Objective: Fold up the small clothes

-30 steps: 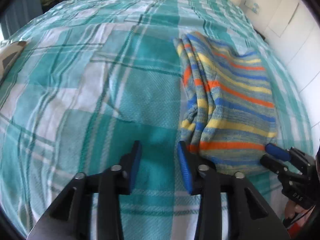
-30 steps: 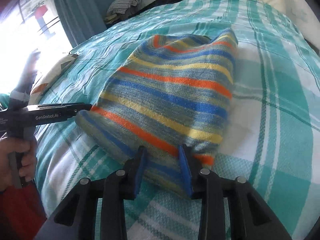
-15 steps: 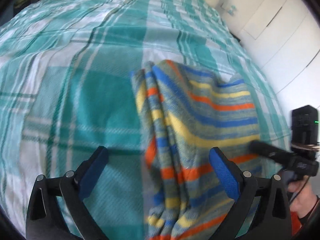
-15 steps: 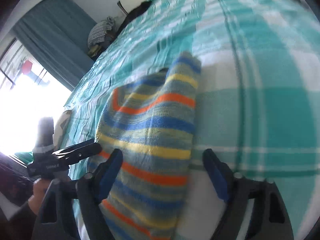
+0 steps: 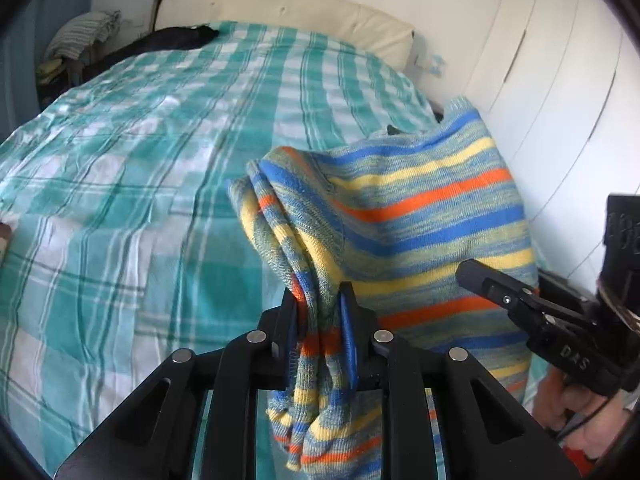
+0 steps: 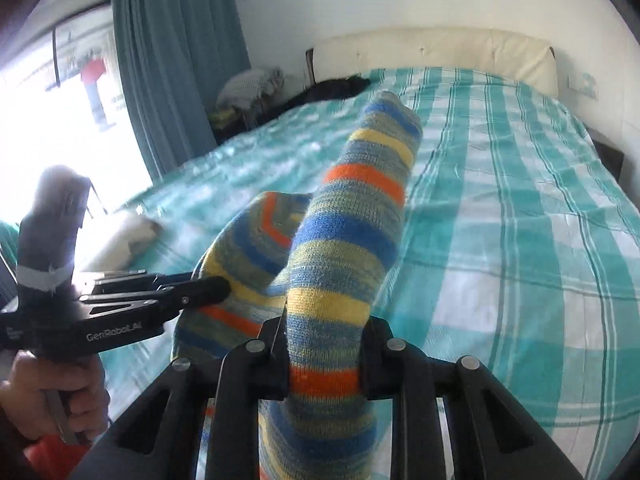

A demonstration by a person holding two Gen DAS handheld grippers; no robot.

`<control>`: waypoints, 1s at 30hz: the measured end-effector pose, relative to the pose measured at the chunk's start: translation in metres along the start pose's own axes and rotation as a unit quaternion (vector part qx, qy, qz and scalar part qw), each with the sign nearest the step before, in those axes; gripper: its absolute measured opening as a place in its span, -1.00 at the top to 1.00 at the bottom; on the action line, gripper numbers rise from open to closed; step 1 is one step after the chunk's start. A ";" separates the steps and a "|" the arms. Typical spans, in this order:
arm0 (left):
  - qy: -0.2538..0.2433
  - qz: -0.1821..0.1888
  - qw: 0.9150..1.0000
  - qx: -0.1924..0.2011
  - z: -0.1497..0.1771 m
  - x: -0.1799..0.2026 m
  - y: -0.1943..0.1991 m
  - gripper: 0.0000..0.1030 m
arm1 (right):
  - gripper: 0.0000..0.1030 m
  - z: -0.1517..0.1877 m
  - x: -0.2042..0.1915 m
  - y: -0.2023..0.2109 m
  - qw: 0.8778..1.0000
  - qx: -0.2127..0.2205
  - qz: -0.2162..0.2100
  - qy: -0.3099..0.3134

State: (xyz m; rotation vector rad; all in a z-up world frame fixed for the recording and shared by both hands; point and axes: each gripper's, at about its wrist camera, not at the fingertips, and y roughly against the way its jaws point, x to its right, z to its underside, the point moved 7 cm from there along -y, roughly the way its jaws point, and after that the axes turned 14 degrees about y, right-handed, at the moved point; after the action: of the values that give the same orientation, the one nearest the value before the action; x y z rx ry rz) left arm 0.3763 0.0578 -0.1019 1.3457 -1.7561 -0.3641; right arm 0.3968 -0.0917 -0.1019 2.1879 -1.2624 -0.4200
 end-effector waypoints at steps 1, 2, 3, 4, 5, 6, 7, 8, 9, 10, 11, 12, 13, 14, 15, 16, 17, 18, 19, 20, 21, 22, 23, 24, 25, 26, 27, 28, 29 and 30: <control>0.013 -0.009 1.000 -0.007 -0.001 -0.007 -0.002 0.12 | 0.49 -0.005 0.006 -0.003 1.000 -0.001 -0.011 -0.018; 0.023 -0.031 0.999 -0.020 0.001 -0.016 -0.013 -0.60 | 0.32 -0.004 0.011 -0.007 0.999 -0.013 -0.019 -0.035; 0.029 -0.067 0.997 -0.026 0.009 -0.032 -0.026 -0.89 | 0.14 0.004 0.022 -0.020 0.997 -0.046 -0.025 -0.055; 0.029 -0.099 0.994 -0.026 0.019 -0.047 -0.032 -0.83 | -0.46 0.017 0.033 -0.027 0.995 -0.078 -0.001 -0.065; 0.027 -0.128 0.991 -0.032 0.035 -0.061 -0.035 -0.70 | -0.85 0.034 0.046 -0.026 0.992 -0.104 0.040 -0.065; 0.020 -0.142 0.989 -0.039 0.052 -0.069 -0.036 -0.68 | -0.85 0.049 0.055 -0.019 0.989 -0.122 0.067 -0.059; 0.007 -0.146 0.989 -0.038 0.069 -0.070 -0.028 -0.68 | -0.85 0.063 0.055 -0.011 0.987 -0.133 0.075 -0.052; -0.016 -0.158 0.987 -0.029 0.088 -0.070 -0.016 -0.70 | -0.88 0.081 0.051 0.001 0.985 -0.145 0.080 -0.041; -0.035 -0.174 0.984 -0.019 0.103 -0.067 -0.003 -0.78 | -0.91 0.095 0.046 0.011 0.984 -0.155 0.088 -0.031; -0.046 -0.184 0.982 -0.011 0.115 -0.065 0.008 -0.84 | -0.97 0.110 0.041 0.023 0.981 -0.165 0.098 -0.022; -0.052 -0.187 0.981 -0.002 0.128 -0.059 0.020 -0.91 | -0.99 0.124 0.036 0.035 0.979 -0.173 0.107 -0.018; -0.056 -0.186 0.981 0.008 0.139 -0.051 0.033 -0.92 | -0.99 0.138 0.028 0.050 0.977 -0.177 0.113 -0.021; -0.060 -0.193 0.979 0.016 0.145 -0.042 0.044 -0.92 | -0.99 0.147 0.023 0.060 0.977 -0.180 0.114 -0.026; -0.065 -0.204 0.976 0.024 0.148 -0.034 0.054 -0.93 | -0.99 0.155 0.014 0.073 0.976 -0.181 0.113 -0.034; -0.072 -0.221 0.972 0.036 0.149 -0.024 0.065 -0.93 | -0.99 0.160 0.010 0.082 0.977 -0.178 0.112 -0.042; -0.075 -0.237 0.968 0.042 0.151 -0.017 0.076 -0.94 | -0.99 0.164 0.008 0.090 0.978 -0.172 0.111 -0.048; -0.079 -0.255 0.962 0.056 0.152 -0.009 0.088 -0.97 | -0.99 0.166 0.001 0.101 0.979 -0.165 0.111 -0.055; -0.084 -0.269 0.957 0.069 0.151 -0.004 0.096 -0.98 | -0.99 0.164 -0.005 0.114 0.980 -0.155 0.110 -0.062; -0.083 -0.281 0.953 0.081 0.151 0.001 0.106 -0.98 | -0.99 0.170 -0.003 0.120 0.980 -0.149 0.111 -0.066; -0.079 -0.281 0.953 0.086 0.152 0.005 0.114 -0.98 | -0.99 0.170 -0.005 0.128 0.981 -0.143 0.114 -0.067; -0.072 -0.269 0.957 0.083 0.153 0.010 0.121 -0.98 | -0.99 0.168 -0.009 0.137 0.981 -0.140 0.120 -0.064; -0.065 -0.256 0.962 0.071 0.154 0.014 0.126 -0.98 | -0.99 0.167 -0.012 0.144 0.980 -0.139 0.125 -0.060; -0.059 -0.247 0.965 0.061 0.156 0.017 0.130 -0.98 | -0.99 0.163 -0.016 0.153 0.980 -0.139 0.130 -0.054; -0.056 -0.239 0.968 0.054 0.159 0.022 0.136 -0.98 | -0.99 0.159 -0.021 0.159 0.981 -0.138 0.127 -0.052; -0.057 -0.237 0.968 0.053 0.161 0.025 0.140 -0.98 | -0.99 0.156 -0.025 0.165 0.982 -0.137 0.122 -0.051; -0.061 -0.240 0.967 0.054 0.164 0.029 0.146 -0.98 | -0.99 0.154 -0.029 0.170 0.982 -0.140 0.117 -0.049; -0.066 -0.248 0.965 0.054 0.167 0.032 0.149 -0.98 | -0.99 0.152 -0.033 0.175 0.982 -0.145 0.116 -0.046; -0.069 -0.260 0.962 0.050 0.170 0.033 0.151 -0.98 | -0.99 0.151 -0.038 0.180 0.981 -0.151 0.119 -0.039; -0.070 -0.273 0.958 0.043 0.173 0.033 0.153 -0.98 | -0.99 0.150 -0.042 0.184 0.980 -0.154 0.121 -0.034; -0.067 -0.275 0.958 0.036 0.176 0.033 0.154 -0.98 | -0.99 0.149 -0.046 0.187 0.980 -0.157 0.123 -0.028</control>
State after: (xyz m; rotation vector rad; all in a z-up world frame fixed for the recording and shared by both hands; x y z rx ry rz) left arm 0.1414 0.0395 -0.0849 1.8969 -1.4836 -0.7162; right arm 0.1669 -0.1728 -0.1041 1.7448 -1.3730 -0.5430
